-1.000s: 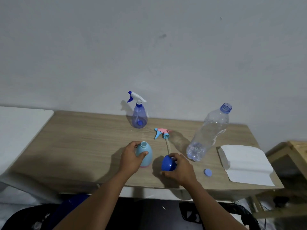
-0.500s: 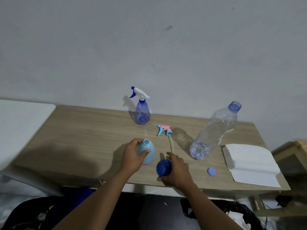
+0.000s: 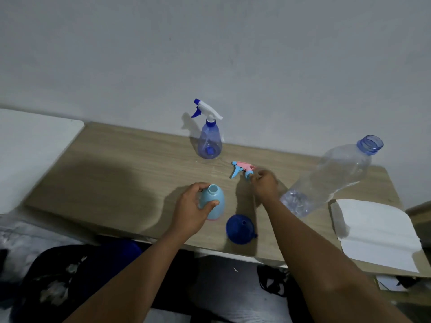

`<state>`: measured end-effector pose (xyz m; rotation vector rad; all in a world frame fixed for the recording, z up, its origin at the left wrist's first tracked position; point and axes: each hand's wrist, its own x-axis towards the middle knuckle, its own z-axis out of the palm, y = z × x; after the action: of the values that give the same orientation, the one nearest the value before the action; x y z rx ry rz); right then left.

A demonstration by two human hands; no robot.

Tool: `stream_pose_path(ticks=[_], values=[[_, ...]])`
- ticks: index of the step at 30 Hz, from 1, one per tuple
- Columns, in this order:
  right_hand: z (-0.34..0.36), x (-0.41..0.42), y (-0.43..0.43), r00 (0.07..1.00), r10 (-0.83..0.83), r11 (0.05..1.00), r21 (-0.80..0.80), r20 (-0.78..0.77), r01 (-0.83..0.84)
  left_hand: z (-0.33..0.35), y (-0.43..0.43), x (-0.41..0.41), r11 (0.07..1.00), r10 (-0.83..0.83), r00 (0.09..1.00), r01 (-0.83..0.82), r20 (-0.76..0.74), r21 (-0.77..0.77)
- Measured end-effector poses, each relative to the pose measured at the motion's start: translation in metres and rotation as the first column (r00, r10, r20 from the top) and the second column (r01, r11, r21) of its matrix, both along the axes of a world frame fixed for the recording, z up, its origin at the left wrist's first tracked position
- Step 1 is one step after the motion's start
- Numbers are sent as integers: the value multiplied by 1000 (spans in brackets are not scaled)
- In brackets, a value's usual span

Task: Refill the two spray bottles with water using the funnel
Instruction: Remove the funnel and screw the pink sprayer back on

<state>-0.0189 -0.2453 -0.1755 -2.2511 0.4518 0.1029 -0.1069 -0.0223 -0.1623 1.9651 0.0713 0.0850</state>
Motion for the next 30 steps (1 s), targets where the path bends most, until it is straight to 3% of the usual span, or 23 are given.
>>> stream_pose_path(ticks=[4, 7, 9, 11, 13, 16, 21, 30], values=[[-10, 26, 1, 996, -19, 1000, 15, -93, 20, -5, 0, -1, 1000, 0, 1000, 0, 4, -24], [-16, 34, 3, 998, 20, 999, -41, -61, -23, -5, -1, 0, 999, 13, 1000, -13, -1, -31], [-14, 35, 6, 999, -12, 1000, 3, -49, 12, -4, -1, 0, 1000, 16, 1000, -16, -3, -26], [-2, 33, 12, 989, -146, 975, 165, -22, 148, -4, -1, -1, 999, 16, 1000, -16, -2, -28], [23, 25, 20, 966, -260, 879, 418, 18, 229, -2, -1, -1, 999, 13, 1000, -13, -3, -33], [70, 1, 35, 959, -252, 740, 664, 132, 103, -1, -1, -1, 999, 12, 1000, -12, 6, -34], [131, -42, 59, 885, -190, 799, 590, 425, -112, 3, 0, -1, 1000, 3, 1000, -3, -15, -20], [136, -75, 82, 835, -146, 837, 516, 531, -182, 9, -4, 0, 1000, 7, 994, -8, -113, -6]])
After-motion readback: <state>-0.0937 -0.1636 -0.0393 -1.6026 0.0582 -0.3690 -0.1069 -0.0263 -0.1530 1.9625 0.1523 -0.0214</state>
